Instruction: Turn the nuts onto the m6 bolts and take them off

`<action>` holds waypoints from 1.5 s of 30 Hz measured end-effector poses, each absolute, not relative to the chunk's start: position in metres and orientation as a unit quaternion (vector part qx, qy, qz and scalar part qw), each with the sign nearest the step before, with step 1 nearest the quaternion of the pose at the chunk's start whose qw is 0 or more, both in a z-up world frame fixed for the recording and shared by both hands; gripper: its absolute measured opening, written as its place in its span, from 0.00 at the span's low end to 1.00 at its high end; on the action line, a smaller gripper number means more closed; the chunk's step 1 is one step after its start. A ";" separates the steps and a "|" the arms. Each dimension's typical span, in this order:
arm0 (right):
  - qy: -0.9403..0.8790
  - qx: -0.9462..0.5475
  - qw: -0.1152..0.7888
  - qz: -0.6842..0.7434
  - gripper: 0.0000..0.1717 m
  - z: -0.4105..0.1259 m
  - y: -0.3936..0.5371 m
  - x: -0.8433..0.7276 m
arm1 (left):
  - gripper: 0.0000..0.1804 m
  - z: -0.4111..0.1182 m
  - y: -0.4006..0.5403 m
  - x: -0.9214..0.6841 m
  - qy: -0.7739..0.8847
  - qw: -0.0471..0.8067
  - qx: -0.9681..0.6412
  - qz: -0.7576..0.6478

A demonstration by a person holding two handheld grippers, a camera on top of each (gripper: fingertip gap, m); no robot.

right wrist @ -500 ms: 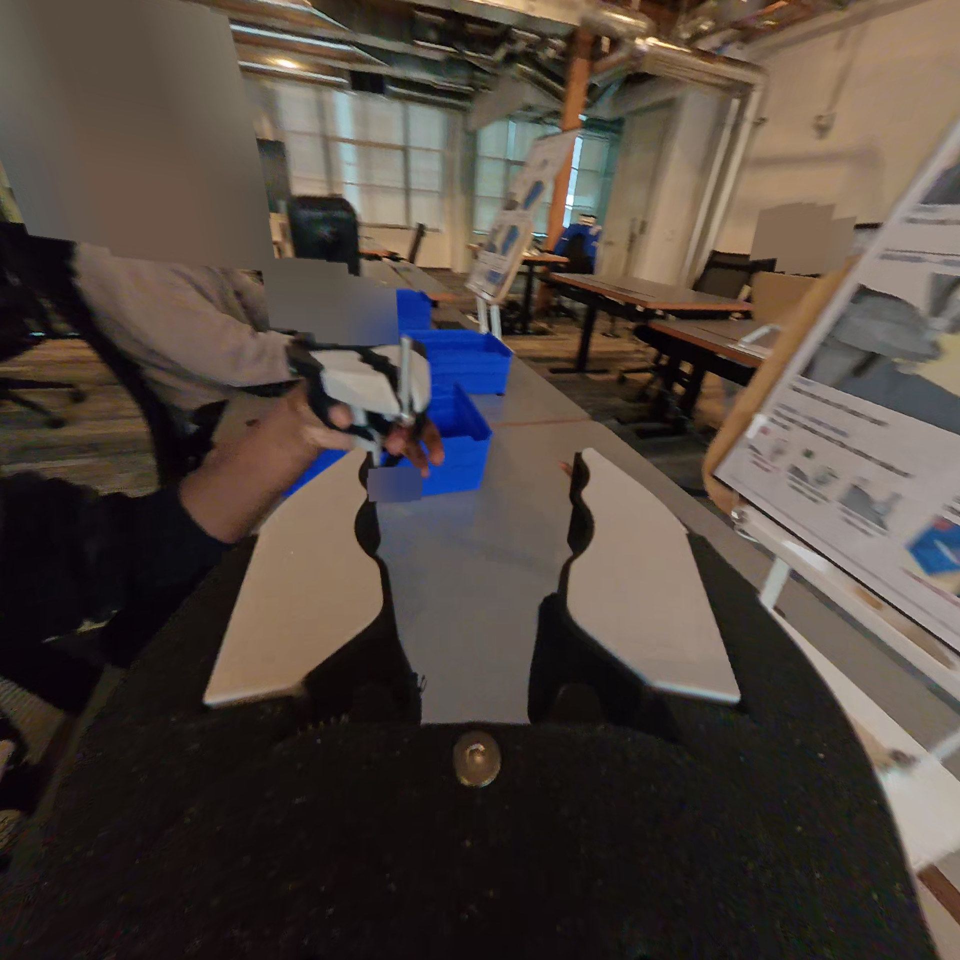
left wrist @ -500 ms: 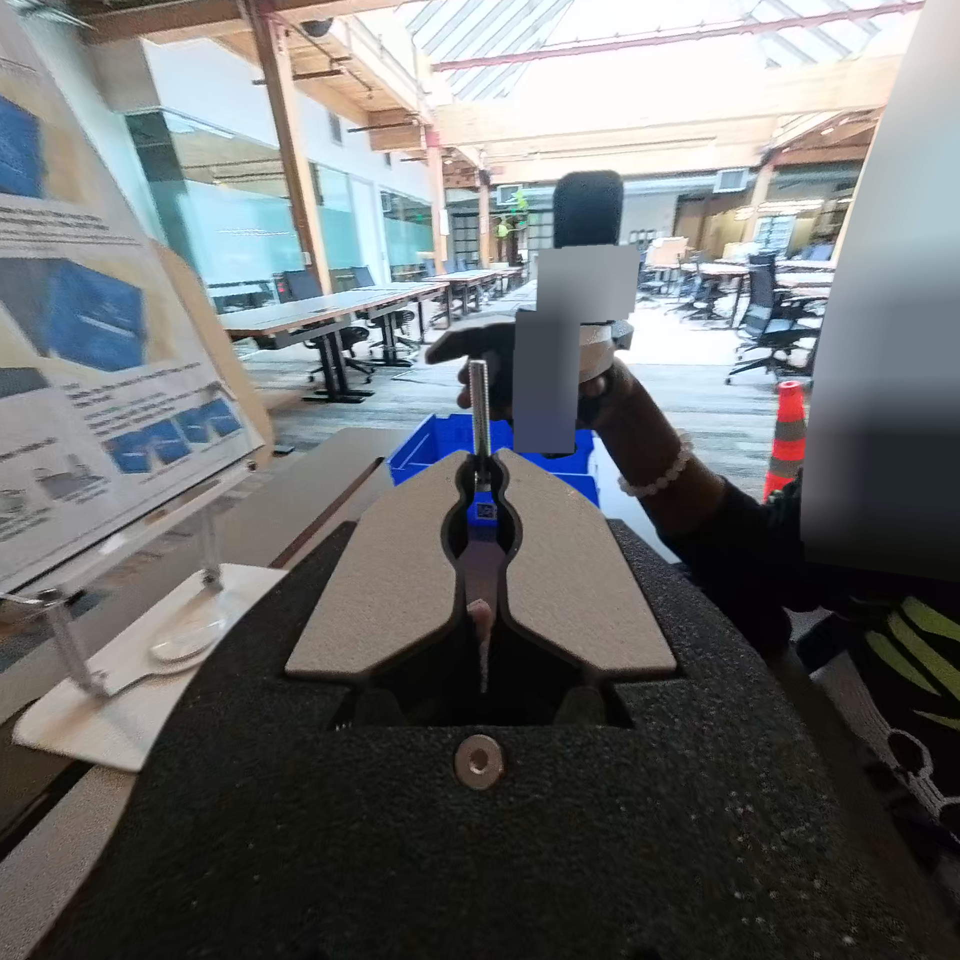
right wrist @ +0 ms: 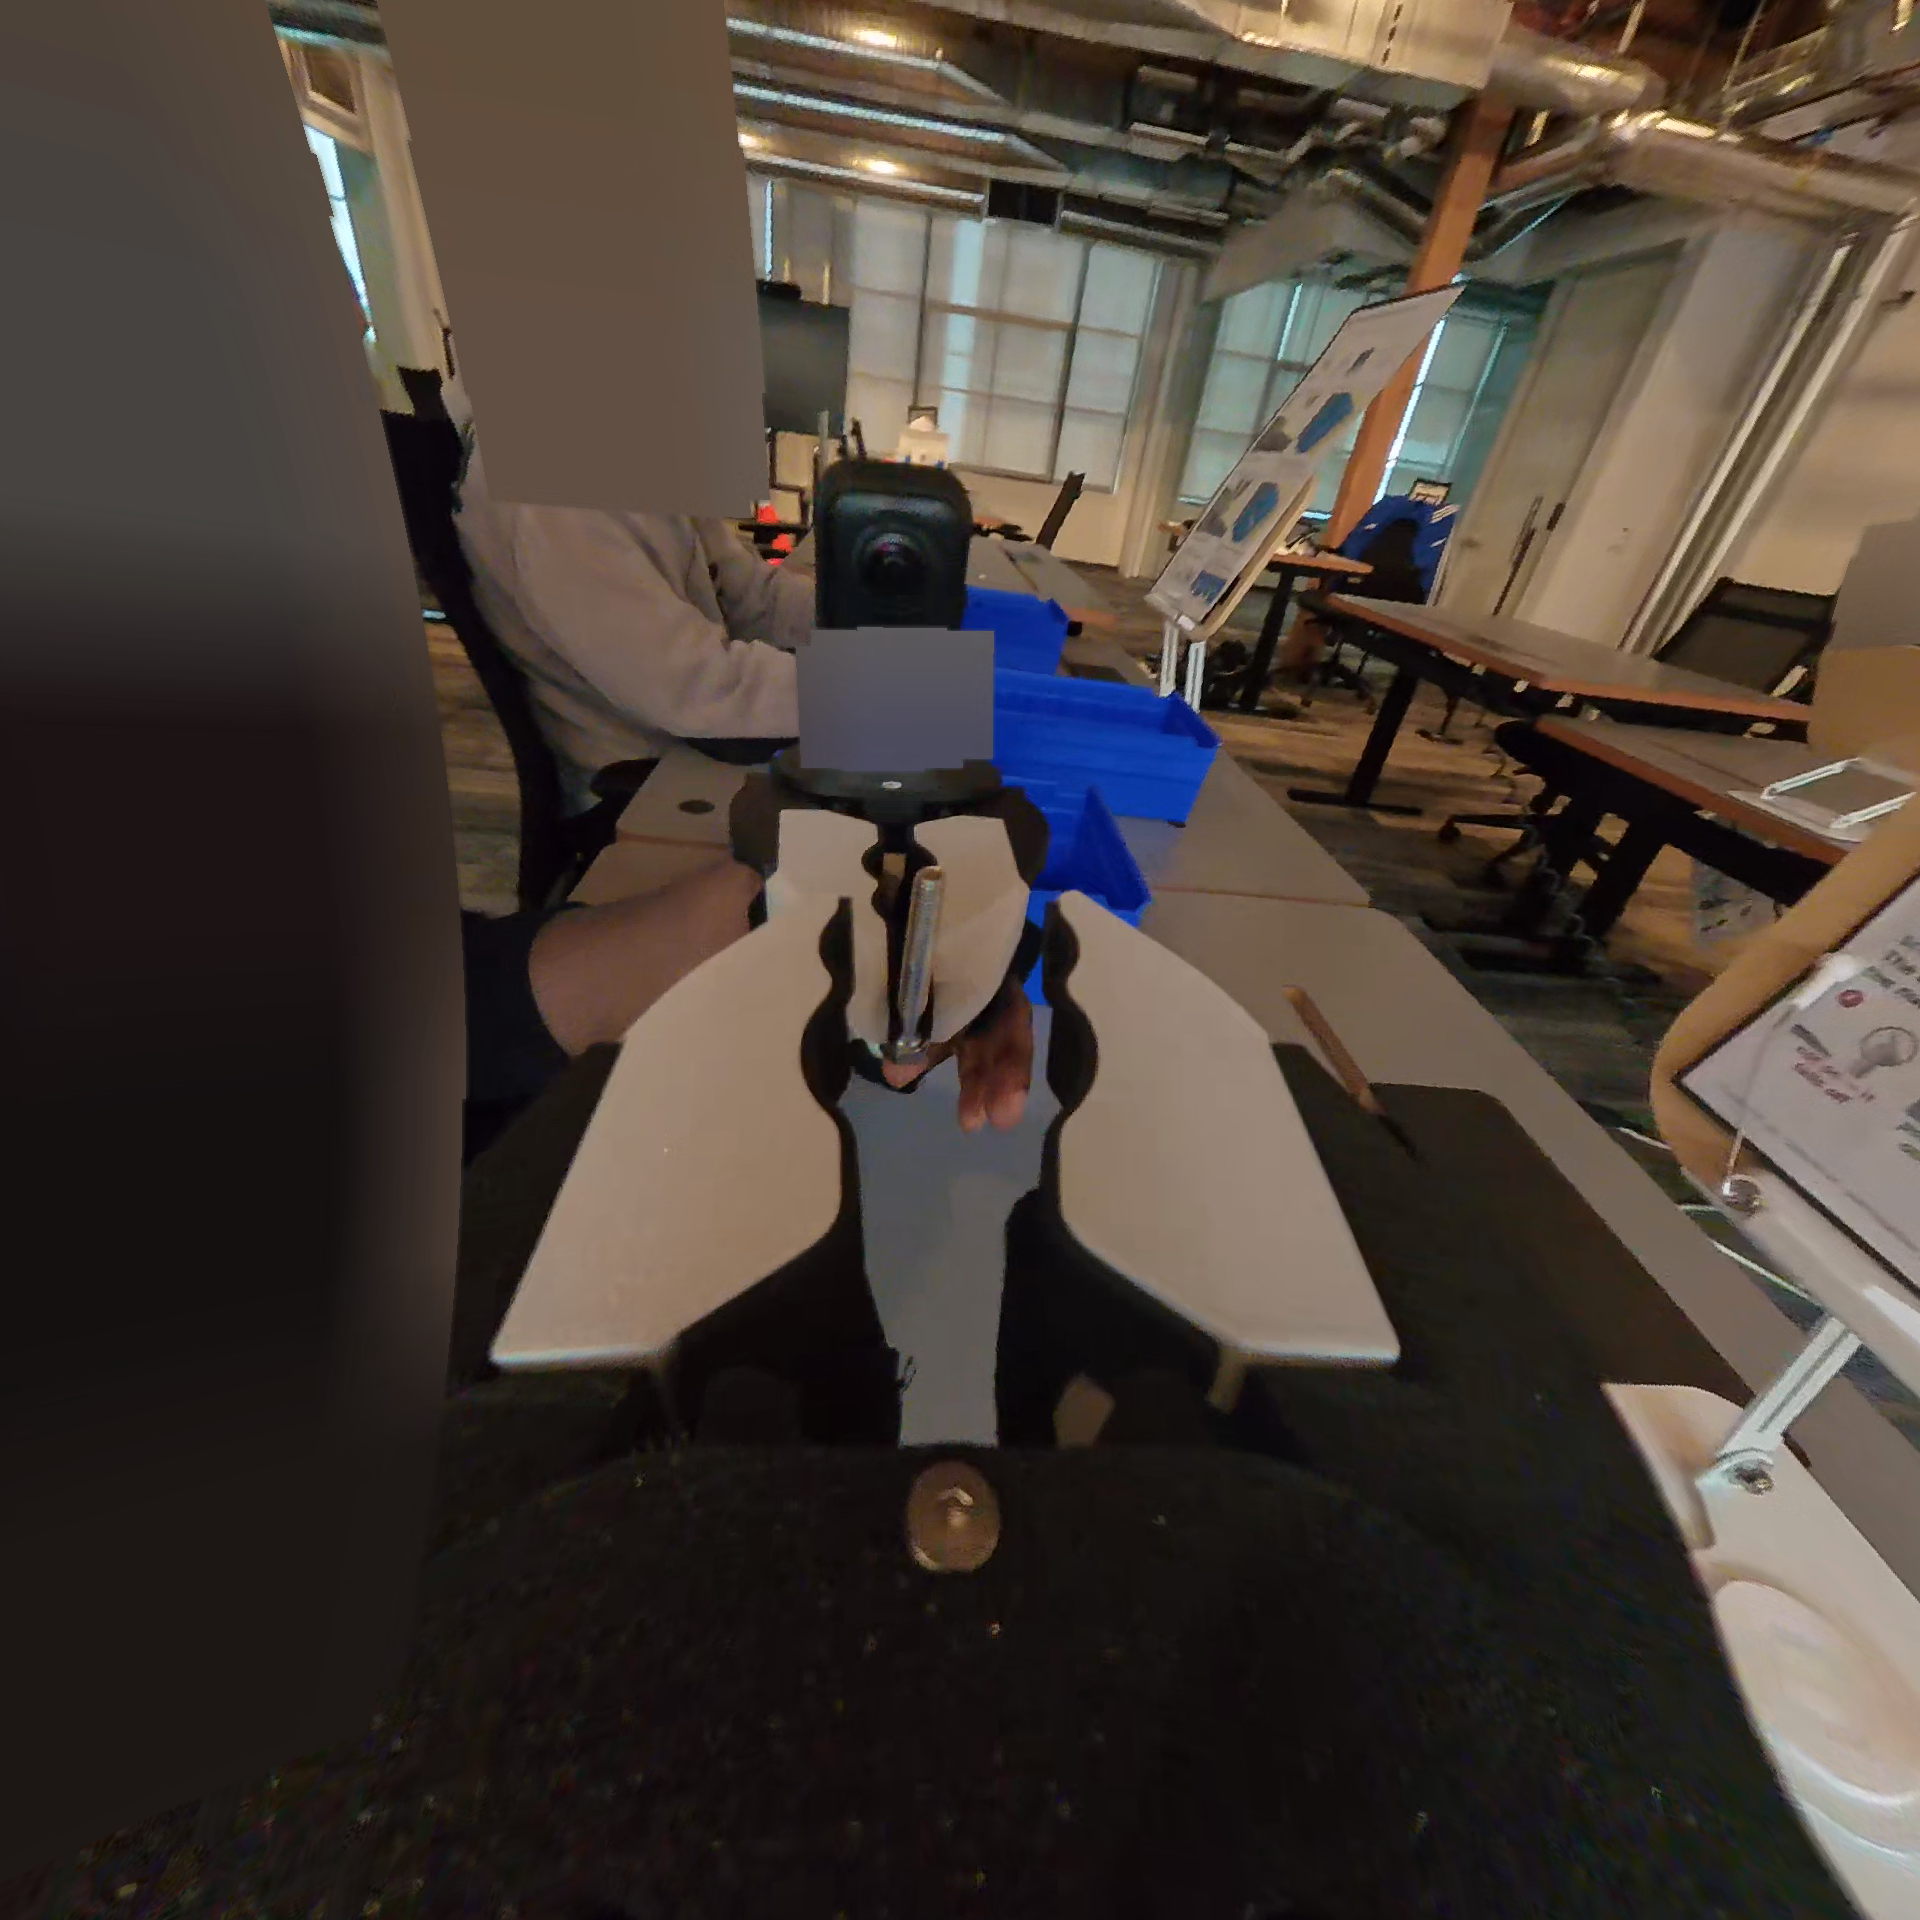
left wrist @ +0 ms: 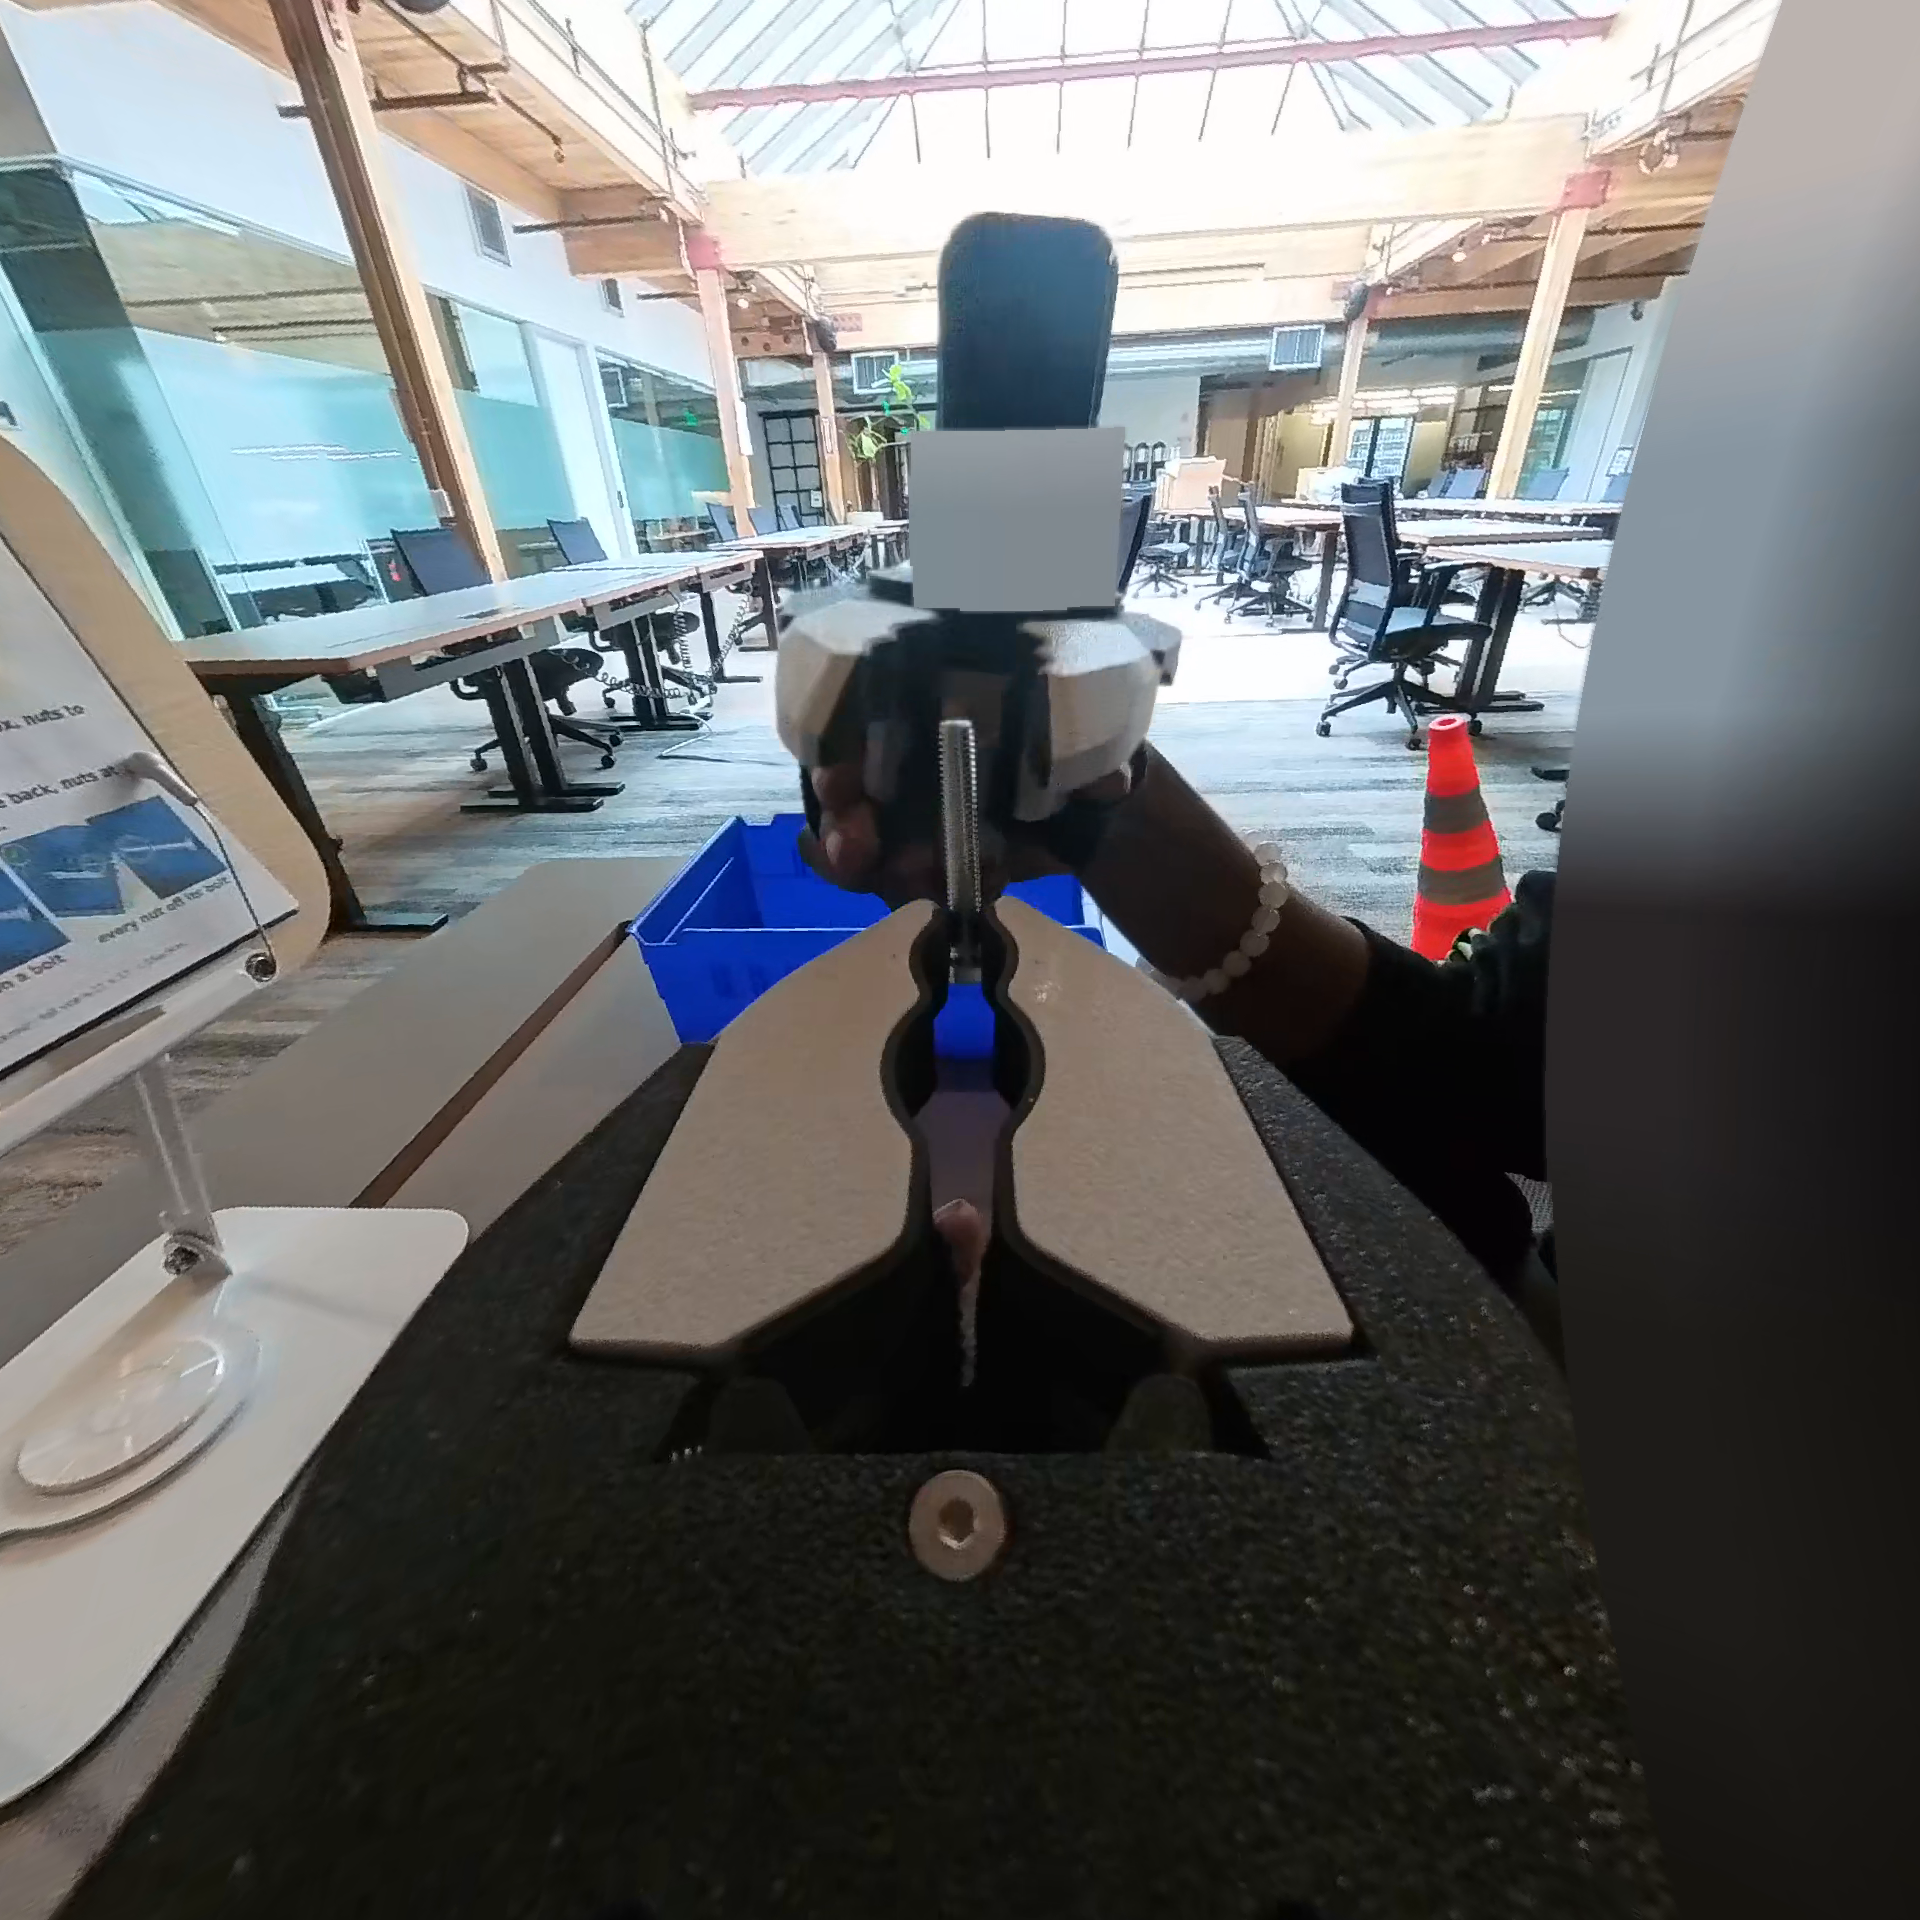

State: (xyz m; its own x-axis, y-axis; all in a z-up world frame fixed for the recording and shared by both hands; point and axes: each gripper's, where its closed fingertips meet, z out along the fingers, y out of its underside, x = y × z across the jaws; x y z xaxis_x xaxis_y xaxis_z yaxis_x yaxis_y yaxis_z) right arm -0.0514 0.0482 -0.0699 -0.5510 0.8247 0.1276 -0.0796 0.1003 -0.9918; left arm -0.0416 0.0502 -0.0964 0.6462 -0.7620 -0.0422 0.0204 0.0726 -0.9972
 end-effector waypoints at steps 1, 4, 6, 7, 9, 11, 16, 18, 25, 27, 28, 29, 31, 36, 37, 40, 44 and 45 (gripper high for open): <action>-0.646 -0.291 0.369 0.601 0.19 -0.073 0.047 -0.052 | 0.03 -0.097 0.050 -0.041 0.301 0.666 -0.615 -0.295; -0.653 -0.287 0.362 0.600 0.14 -0.076 0.044 -0.054 | 0.03 -0.099 0.052 -0.042 0.298 0.662 -0.620 -0.297; -0.658 -0.286 0.354 0.600 0.11 -0.079 0.041 -0.055 | 0.03 -0.101 0.053 -0.043 0.297 0.660 -0.621 -0.300; -0.660 -0.289 0.353 0.596 0.10 -0.081 0.042 -0.056 | 0.03 -0.102 0.053 -0.043 0.296 0.659 -0.623 -0.302; -0.665 -0.291 0.357 0.588 0.04 -0.083 0.043 -0.059 | 0.03 -0.105 0.054 -0.042 0.296 0.654 -0.628 -0.302; -0.667 -0.287 0.358 0.587 0.03 -0.084 0.042 -0.058 | 0.03 -0.106 0.055 -0.041 0.297 0.654 -0.627 -0.301; -0.671 -0.290 0.368 0.574 0.03 -0.084 0.045 -0.059 | 0.08 -0.104 0.056 -0.044 0.288 0.666 -0.616 -0.306; -0.668 -0.293 0.370 0.575 0.03 -0.083 0.046 -0.059 | 0.11 -0.107 0.057 -0.044 0.288 0.661 -0.621 -0.307; -0.667 -0.286 0.368 0.581 0.03 -0.081 0.045 -0.057 | 0.17 -0.117 0.060 -0.041 0.297 0.649 -0.636 -0.296; -0.668 -0.285 0.365 0.583 0.03 -0.081 0.044 -0.057 | 0.18 -0.119 0.061 -0.041 0.298 0.646 -0.639 -0.292; -0.669 -0.285 0.364 0.582 0.03 -0.082 0.044 -0.057 | 0.18 -0.121 0.061 -0.040 0.300 0.643 -0.642 -0.290; -0.669 -0.287 0.365 0.580 0.03 -0.082 0.044 -0.057 | 0.20 -0.123 0.062 -0.041 0.302 0.638 -0.648 -0.285; -0.672 -0.293 0.363 0.576 0.03 -0.083 0.046 -0.056 | 0.22 -0.130 0.063 -0.049 0.302 0.625 -0.670 -0.263; -0.691 -0.348 0.326 0.543 0.03 -0.102 0.055 -0.058 | 0.28 -0.146 0.055 -0.098 0.256 0.598 -0.742 -0.162; -0.700 -0.365 0.309 0.531 0.03 -0.110 0.056 -0.059 | 0.28 -0.150 0.048 -0.112 0.239 0.596 -0.755 -0.135; -0.731 -0.413 0.236 0.489 0.03 -0.143 0.055 -0.061 | 0.28 -0.162 0.019 -0.157 0.186 0.576 -0.795 -0.049; -0.768 -0.474 0.125 0.412 0.03 -0.198 0.046 -0.055 | 0.29 -0.169 -0.037 -0.219 0.110 0.524 -0.842 0.072; -0.771 -0.489 0.104 0.396 0.03 -0.210 0.044 -0.052 | 0.29 -0.167 -0.051 -0.233 0.091 0.515 -0.846 0.102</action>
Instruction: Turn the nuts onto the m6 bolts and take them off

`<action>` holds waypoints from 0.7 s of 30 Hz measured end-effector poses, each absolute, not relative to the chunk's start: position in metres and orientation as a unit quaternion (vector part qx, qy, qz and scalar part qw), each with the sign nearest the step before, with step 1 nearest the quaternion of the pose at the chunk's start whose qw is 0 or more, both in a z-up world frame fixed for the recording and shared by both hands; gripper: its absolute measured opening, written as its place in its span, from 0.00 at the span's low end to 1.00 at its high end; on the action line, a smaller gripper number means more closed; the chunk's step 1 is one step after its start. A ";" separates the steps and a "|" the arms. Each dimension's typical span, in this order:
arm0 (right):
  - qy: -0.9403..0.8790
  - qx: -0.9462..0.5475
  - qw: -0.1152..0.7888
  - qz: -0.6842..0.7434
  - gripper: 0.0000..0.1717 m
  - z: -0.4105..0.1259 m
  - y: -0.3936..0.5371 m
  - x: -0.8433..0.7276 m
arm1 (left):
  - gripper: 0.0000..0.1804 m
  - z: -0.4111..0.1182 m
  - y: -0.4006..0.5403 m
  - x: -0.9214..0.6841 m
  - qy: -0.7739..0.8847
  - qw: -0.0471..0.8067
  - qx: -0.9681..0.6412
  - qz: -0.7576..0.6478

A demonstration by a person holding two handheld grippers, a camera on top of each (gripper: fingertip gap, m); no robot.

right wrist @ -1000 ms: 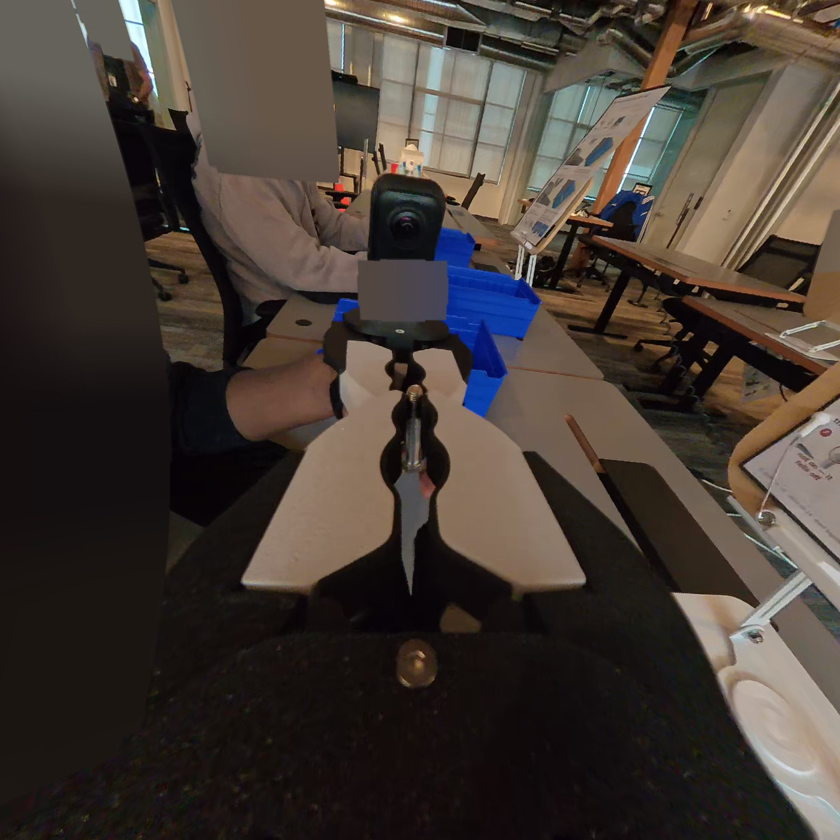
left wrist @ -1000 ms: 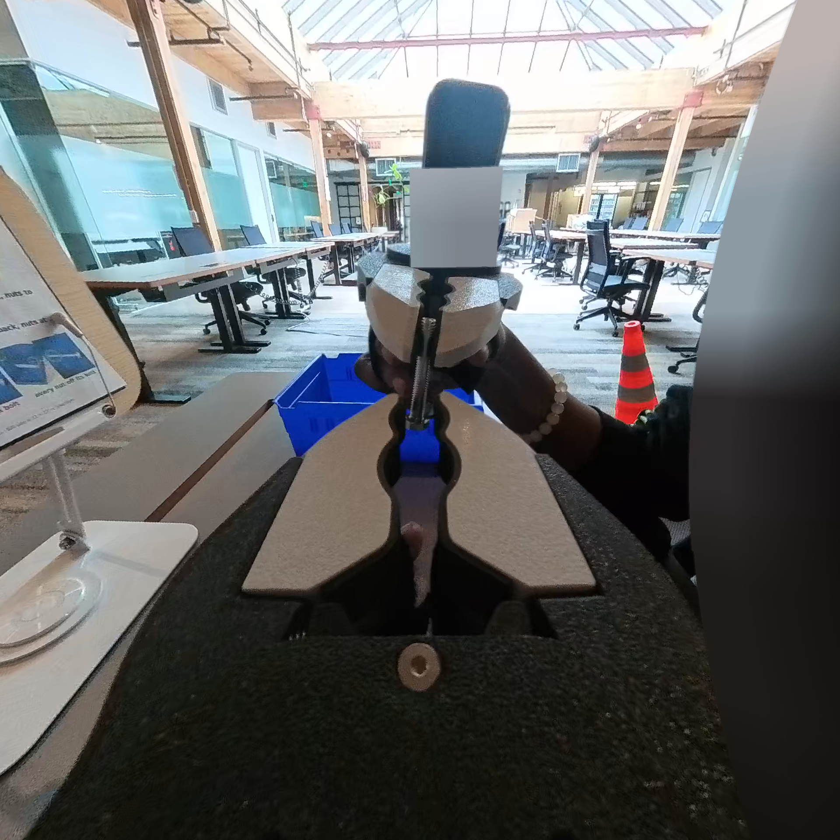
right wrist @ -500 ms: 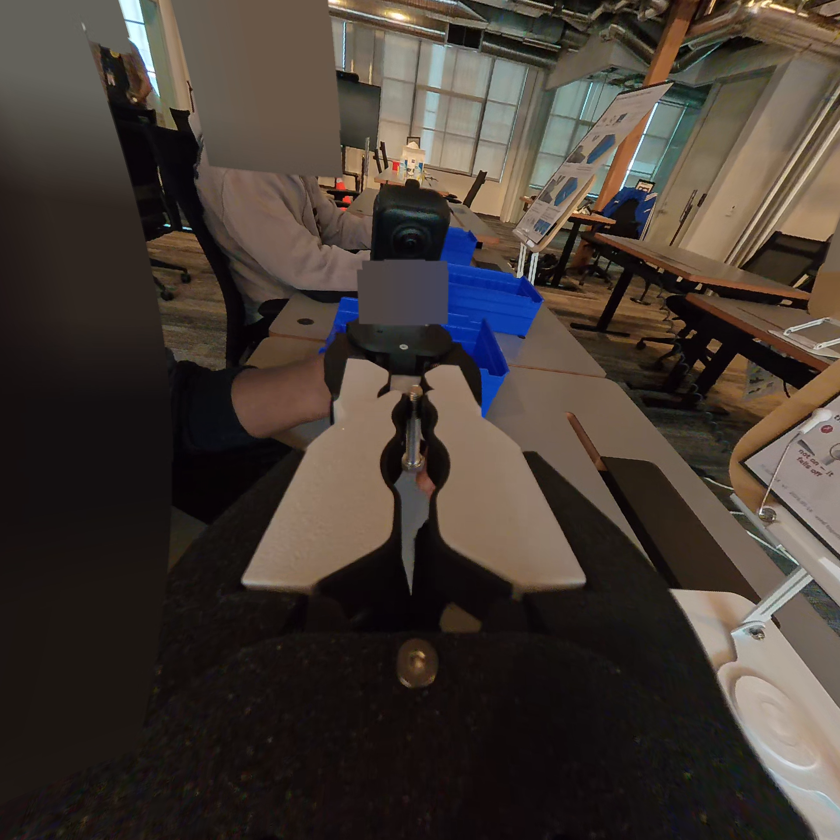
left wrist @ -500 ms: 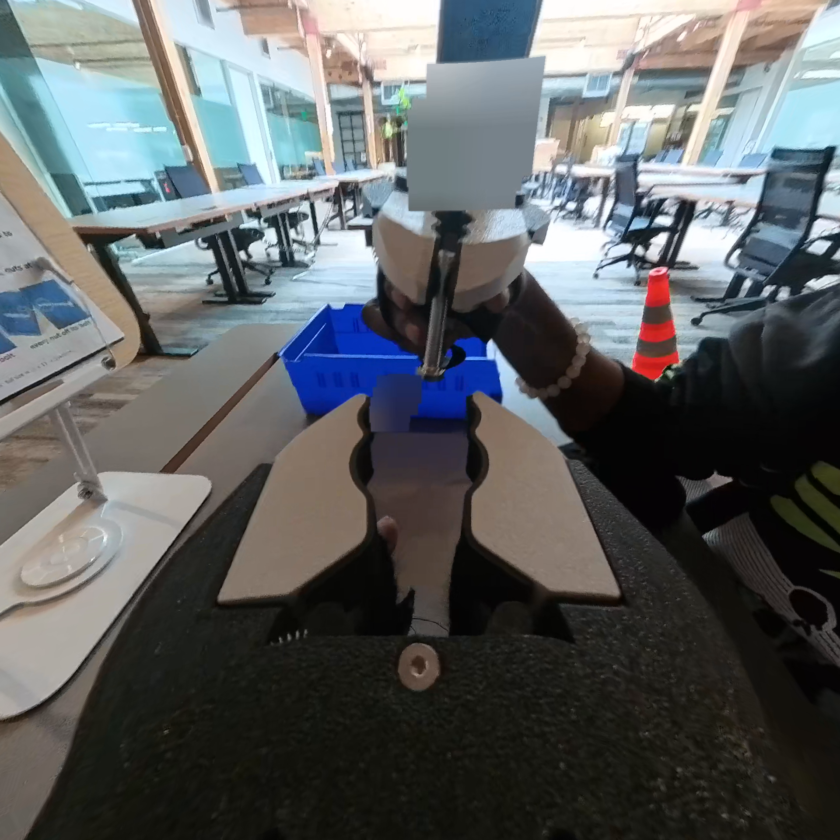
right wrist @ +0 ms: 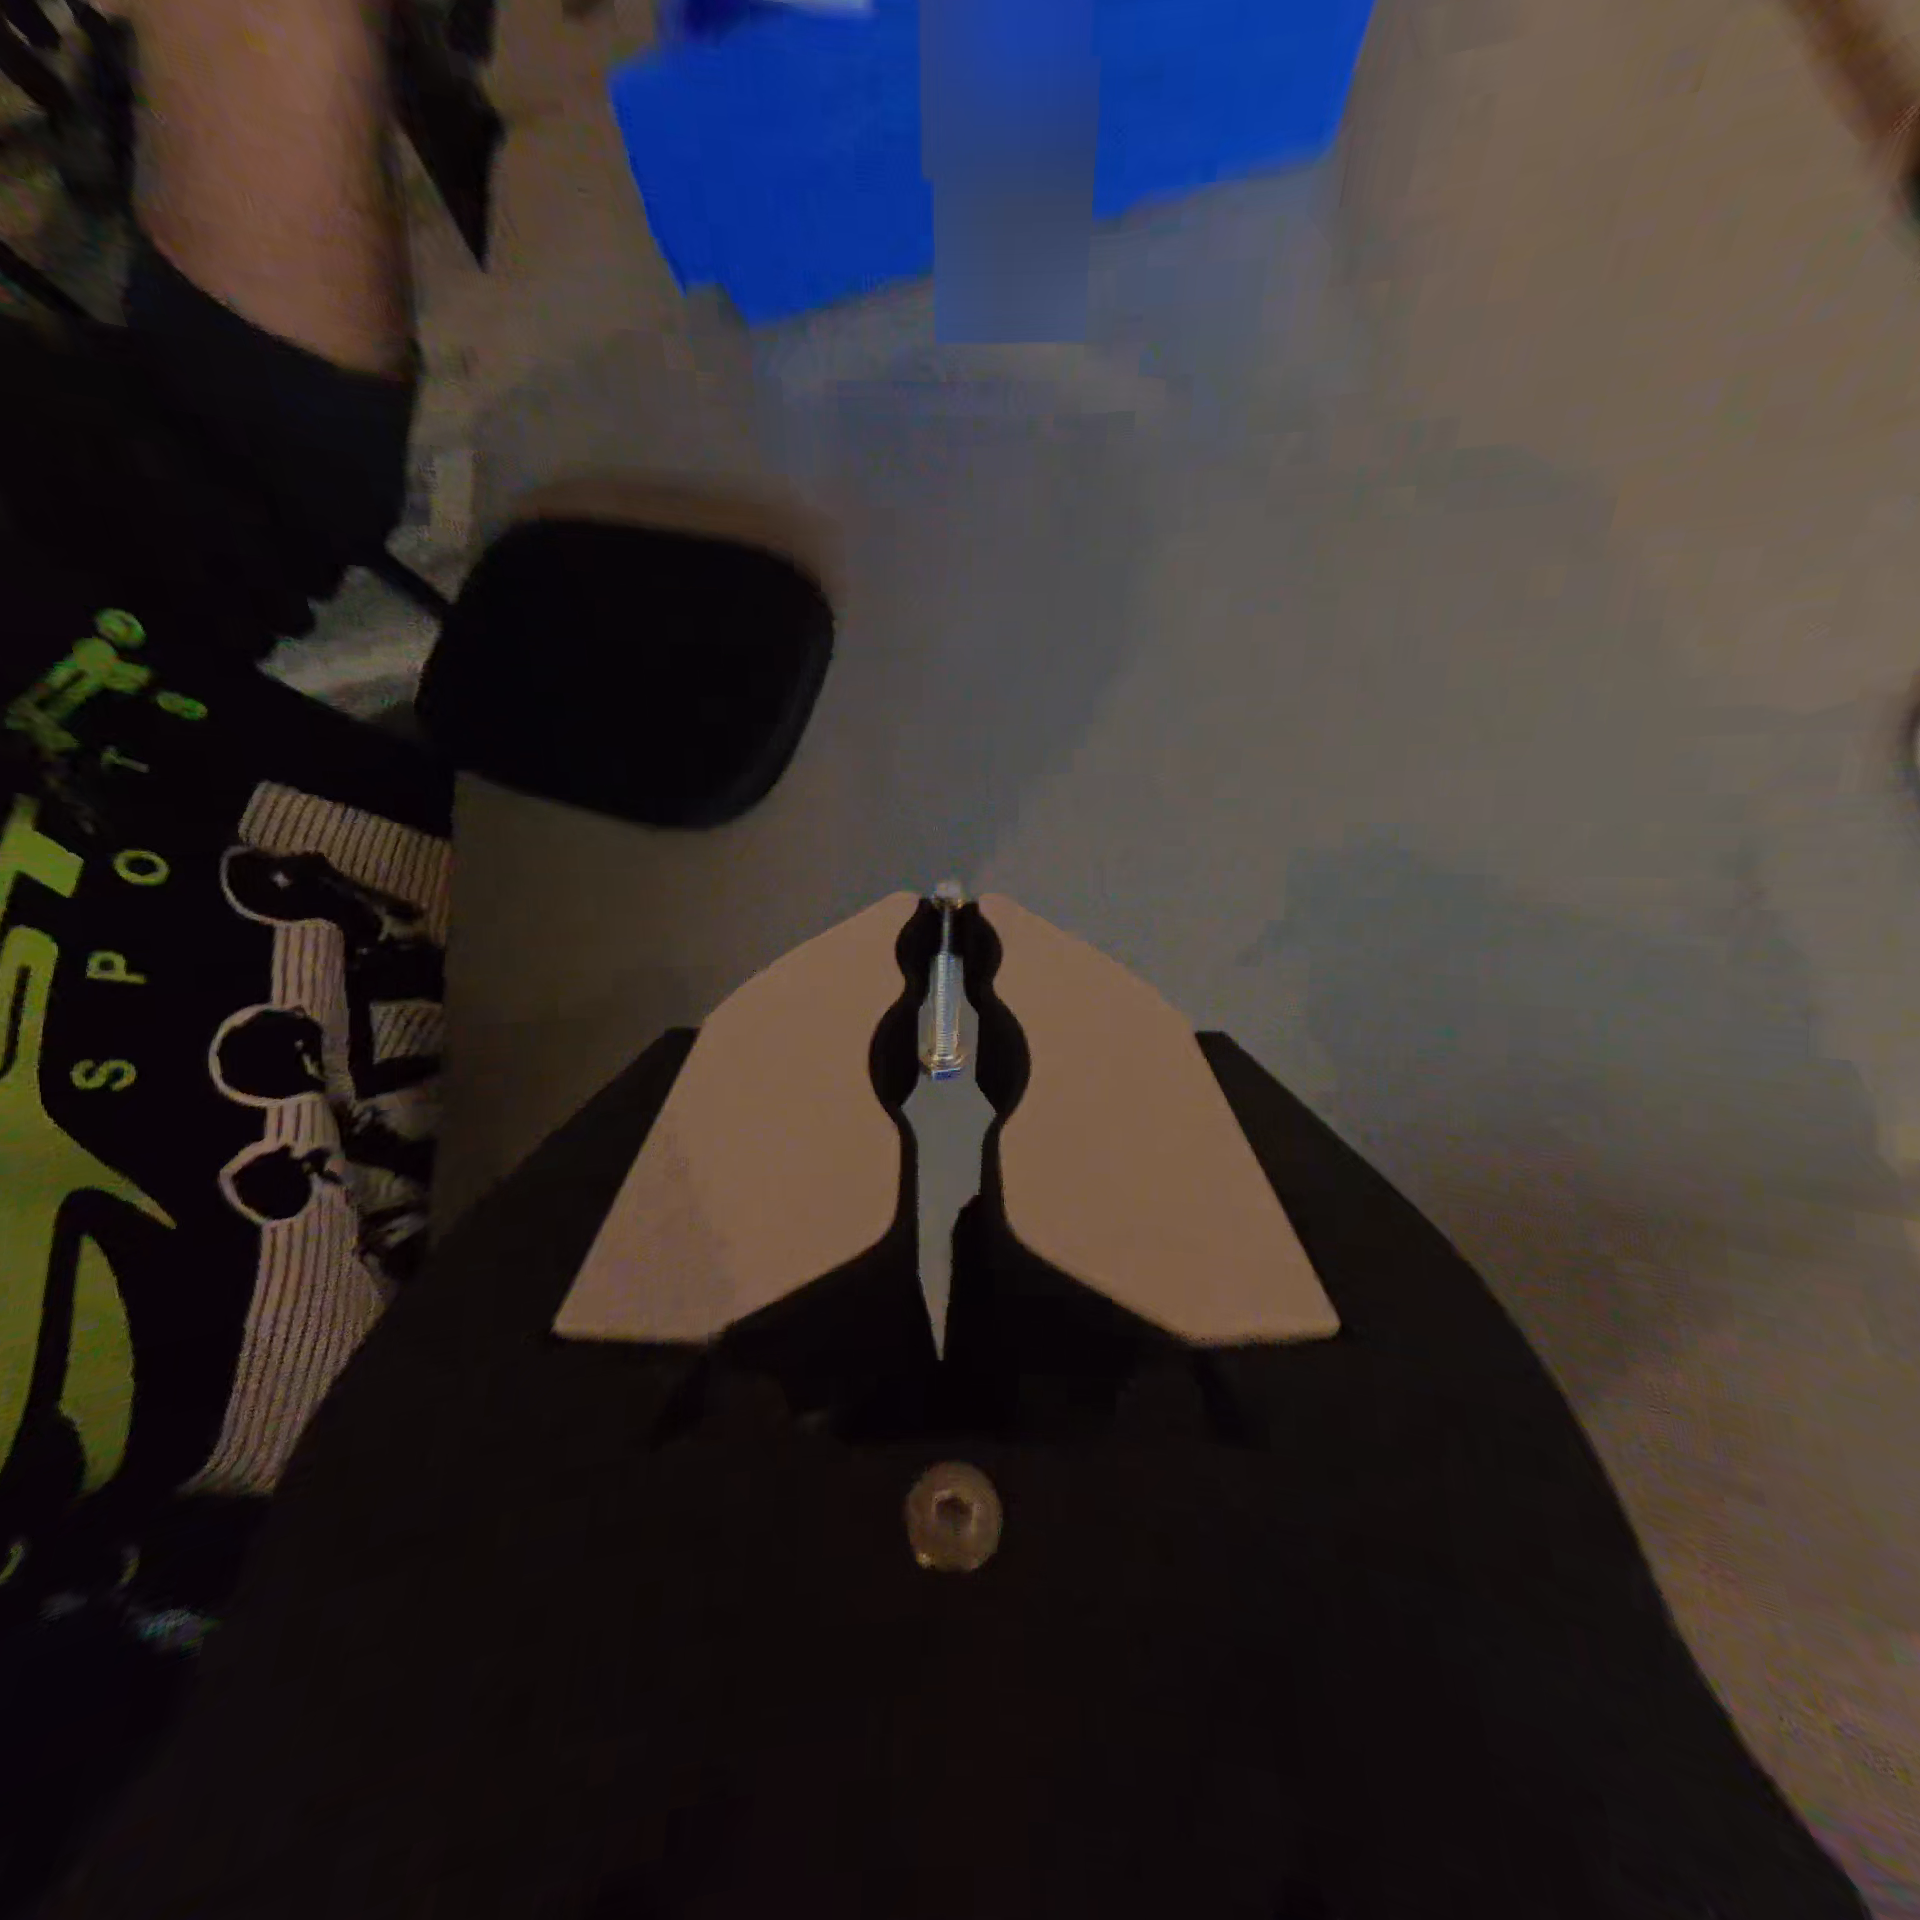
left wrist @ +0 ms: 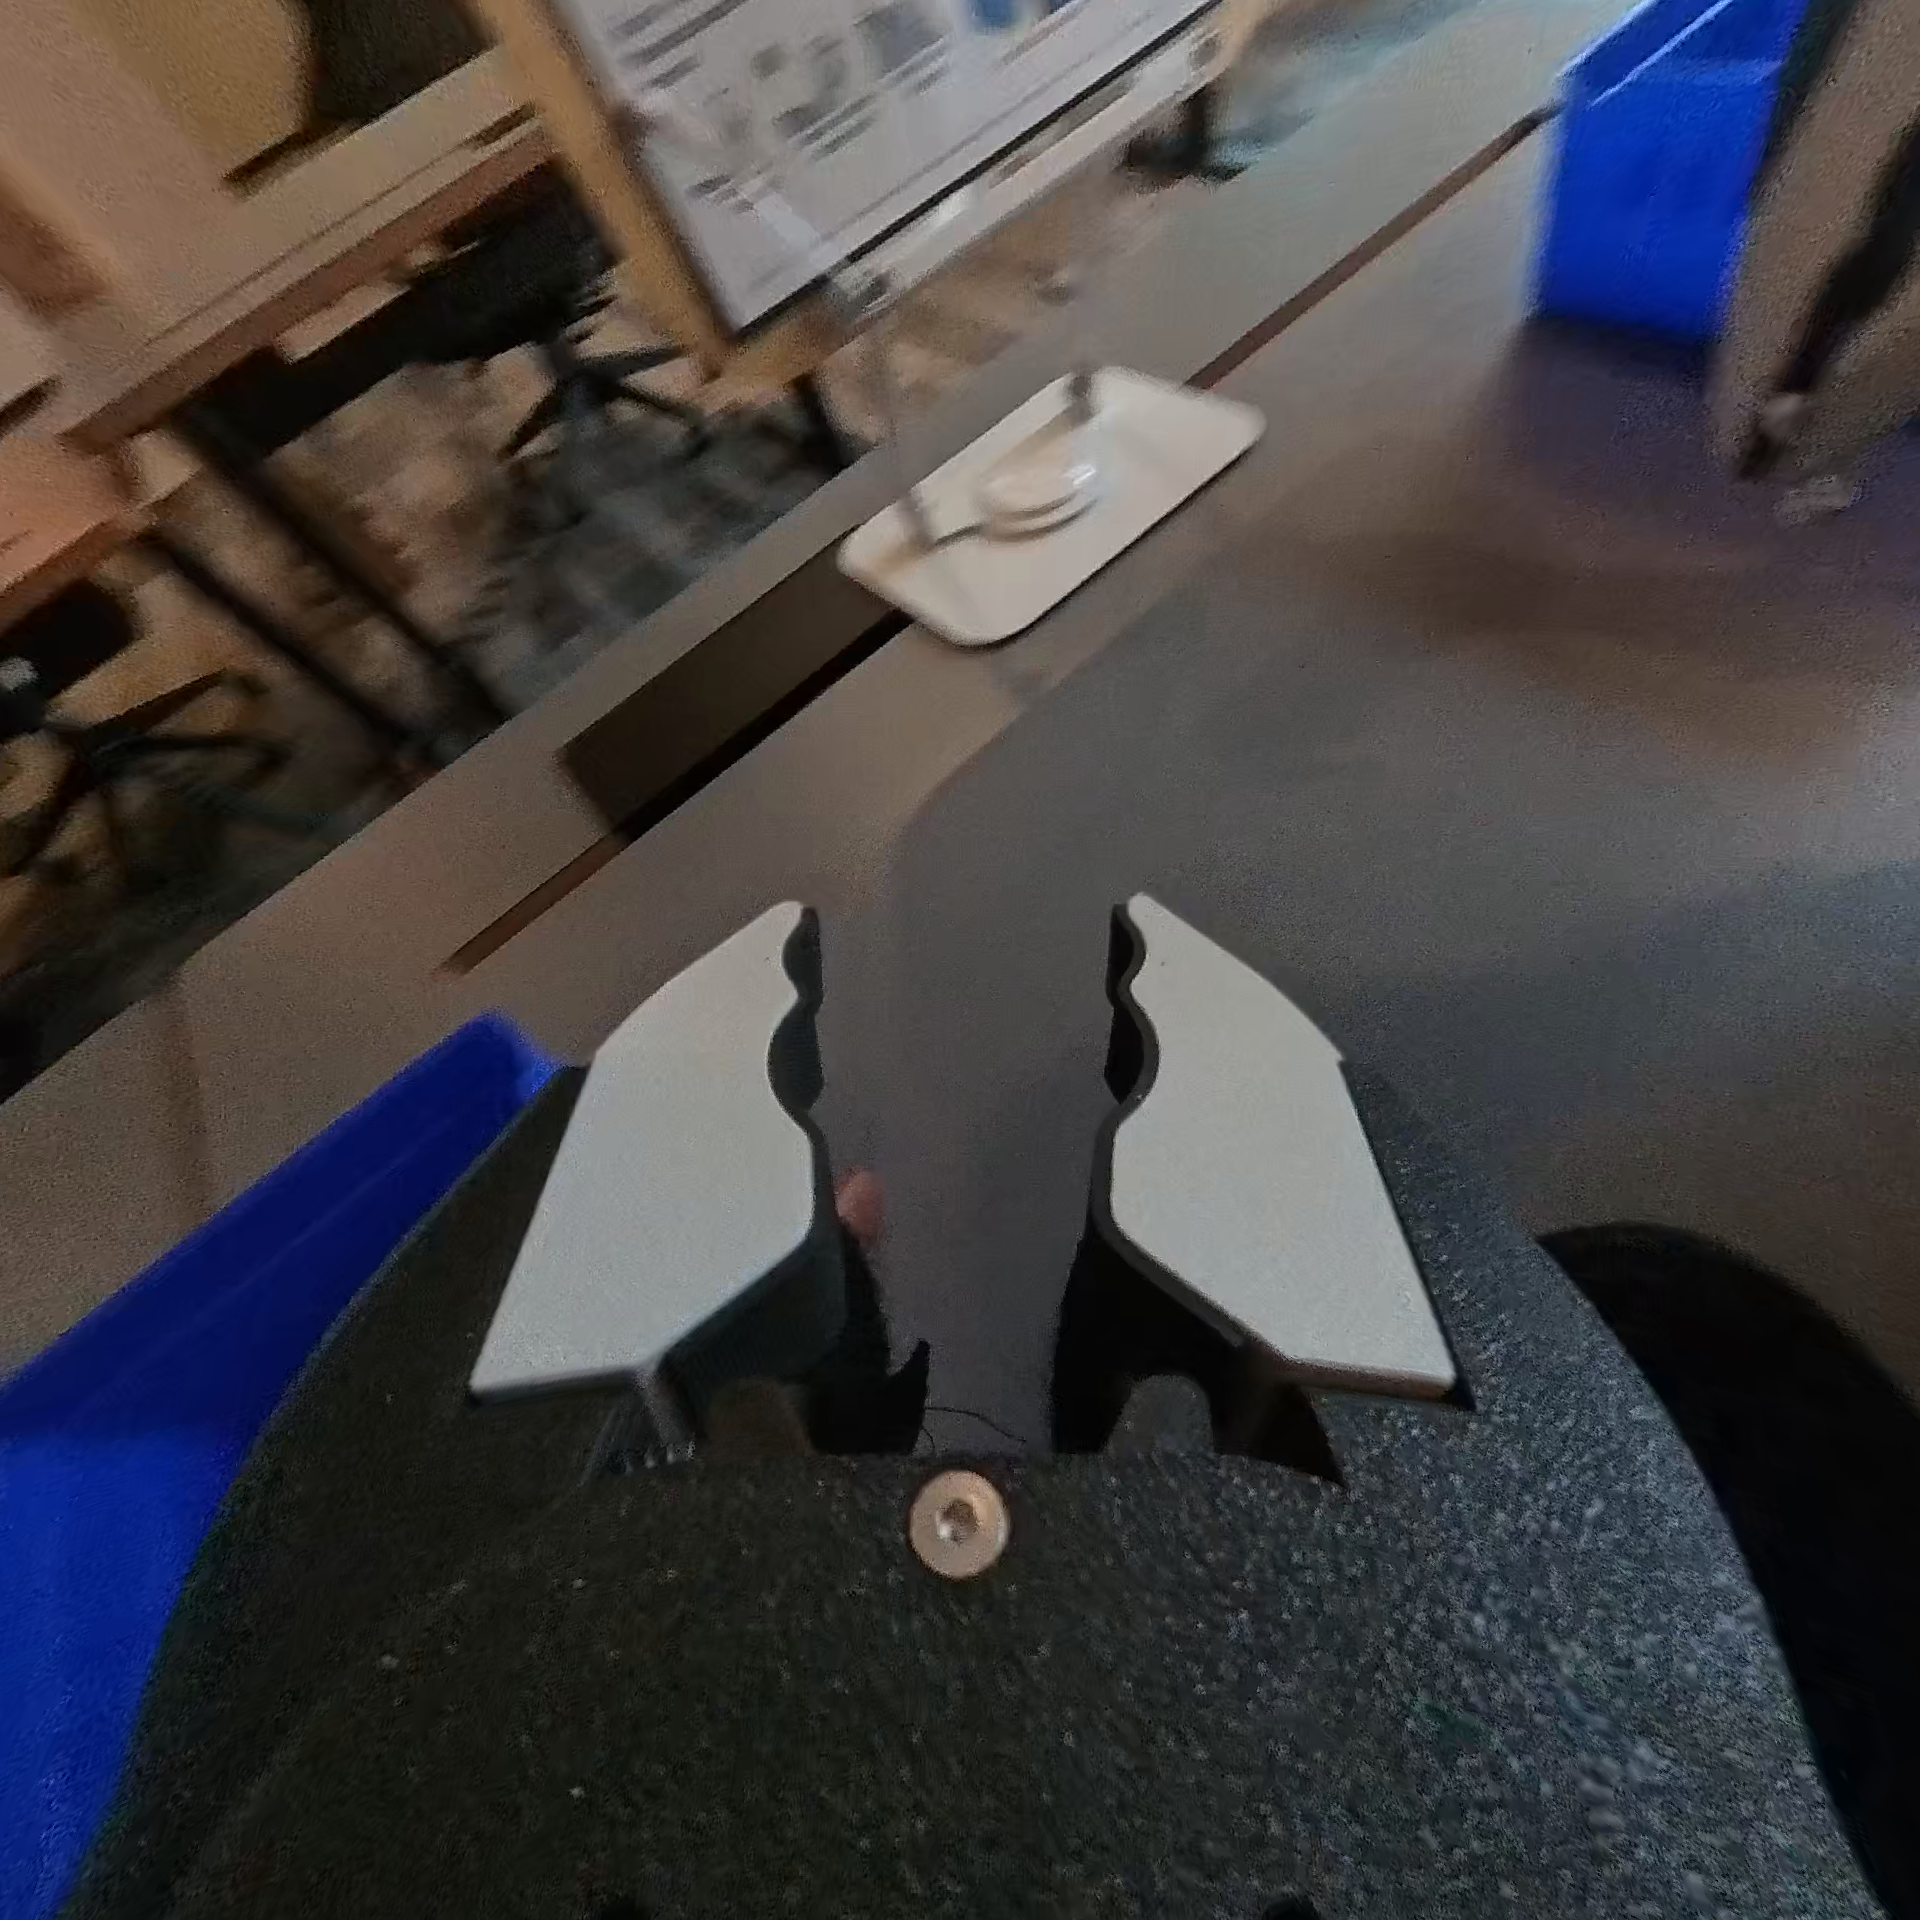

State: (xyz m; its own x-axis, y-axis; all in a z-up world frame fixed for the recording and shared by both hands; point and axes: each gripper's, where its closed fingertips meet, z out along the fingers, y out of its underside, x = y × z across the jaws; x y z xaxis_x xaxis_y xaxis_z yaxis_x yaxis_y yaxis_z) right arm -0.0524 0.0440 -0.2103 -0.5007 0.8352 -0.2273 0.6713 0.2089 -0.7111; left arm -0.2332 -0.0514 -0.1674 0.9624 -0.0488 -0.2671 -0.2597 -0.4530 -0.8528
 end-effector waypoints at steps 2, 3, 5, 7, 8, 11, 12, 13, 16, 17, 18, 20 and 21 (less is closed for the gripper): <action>-0.761 -0.527 0.069 0.373 0.03 -0.234 0.042 -0.047 | 0.29 -0.161 -0.079 -0.255 0.057 0.505 -0.848 0.150; -0.748 -0.556 0.057 0.359 0.03 -0.247 0.044 -0.045 | 0.29 -0.158 -0.091 -0.264 0.042 0.503 -0.847 0.168; -0.729 -0.596 0.022 0.337 0.03 -0.271 0.043 -0.033 | 0.28 -0.152 -0.112 -0.276 0.021 0.503 -0.842 0.193; -0.712 -0.628 0.009 0.314 0.03 -0.291 0.046 -0.023 | 0.28 -0.148 -0.127 -0.286 0.003 0.506 -0.837 0.209; -0.707 -0.639 0.009 0.304 0.03 -0.298 0.048 -0.019 | 0.28 -0.148 -0.133 -0.290 -0.002 0.509 -0.834 0.212; -0.702 -0.660 0.003 0.268 0.03 -0.313 0.051 -0.009 | 0.28 -0.150 -0.144 -0.298 -0.014 0.512 -0.832 0.213; -0.701 -0.667 0.004 0.252 0.03 -0.317 0.053 -0.006 | 0.28 -0.152 -0.146 -0.299 -0.015 0.511 -0.833 0.210; -0.701 -0.671 0.005 0.240 0.03 -0.319 0.053 -0.005 | 0.28 -0.155 -0.147 -0.300 -0.016 0.510 -0.835 0.206; -0.700 -0.684 0.011 0.204 0.03 -0.326 0.056 -0.002 | 0.28 -0.162 -0.151 -0.304 -0.018 0.505 -0.838 0.204; -0.700 -0.686 0.010 0.197 0.03 -0.328 0.056 -0.001 | 0.28 -0.164 -0.153 -0.306 -0.020 0.504 -0.839 0.203; -0.699 -0.689 0.009 0.191 0.03 -0.330 0.057 -0.001 | 0.28 -0.166 -0.154 -0.307 -0.021 0.503 -0.840 0.202; -0.696 -0.695 0.009 0.177 0.03 -0.335 0.057 0.000 | 0.28 -0.170 -0.156 -0.309 -0.022 0.502 -0.841 0.200; -0.696 -0.697 0.008 0.172 0.03 -0.338 0.057 0.000 | 0.28 -0.171 -0.157 -0.311 -0.023 0.500 -0.842 0.200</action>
